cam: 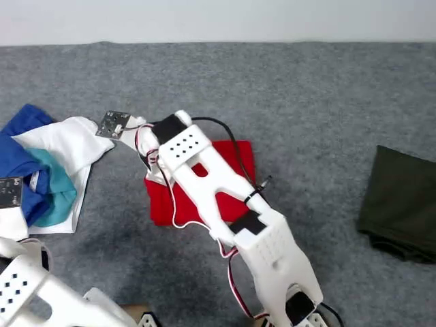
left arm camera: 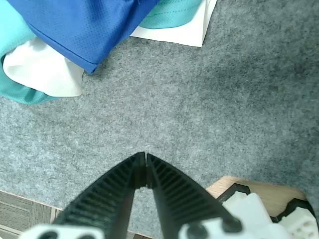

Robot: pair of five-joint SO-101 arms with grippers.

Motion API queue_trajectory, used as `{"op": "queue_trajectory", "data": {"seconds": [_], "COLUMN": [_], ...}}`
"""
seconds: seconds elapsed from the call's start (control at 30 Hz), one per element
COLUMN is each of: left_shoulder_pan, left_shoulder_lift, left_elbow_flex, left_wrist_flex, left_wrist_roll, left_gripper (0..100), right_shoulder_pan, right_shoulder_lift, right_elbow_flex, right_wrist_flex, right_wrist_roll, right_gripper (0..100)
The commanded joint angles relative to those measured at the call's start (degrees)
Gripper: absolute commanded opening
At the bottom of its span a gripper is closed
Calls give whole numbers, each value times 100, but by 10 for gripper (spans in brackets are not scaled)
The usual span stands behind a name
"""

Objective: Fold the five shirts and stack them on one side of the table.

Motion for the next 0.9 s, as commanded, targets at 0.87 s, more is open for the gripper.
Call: {"op": "queue_trajectory", "data": {"seconds": [0.87], "left_shoulder_pan": [-9], "left_shoulder_lift": [-70], "left_elbow_flex": [119], "left_wrist_flex": [-132], "left_wrist_roll": [-26], "left_gripper": [11], "right_shoulder_pan": [1798], "right_shoulder_lift": [-752], "right_elbow_flex": [-149], "right_wrist_flex": [1253], "right_wrist_roll": [-3657], "right_gripper": [241]}}
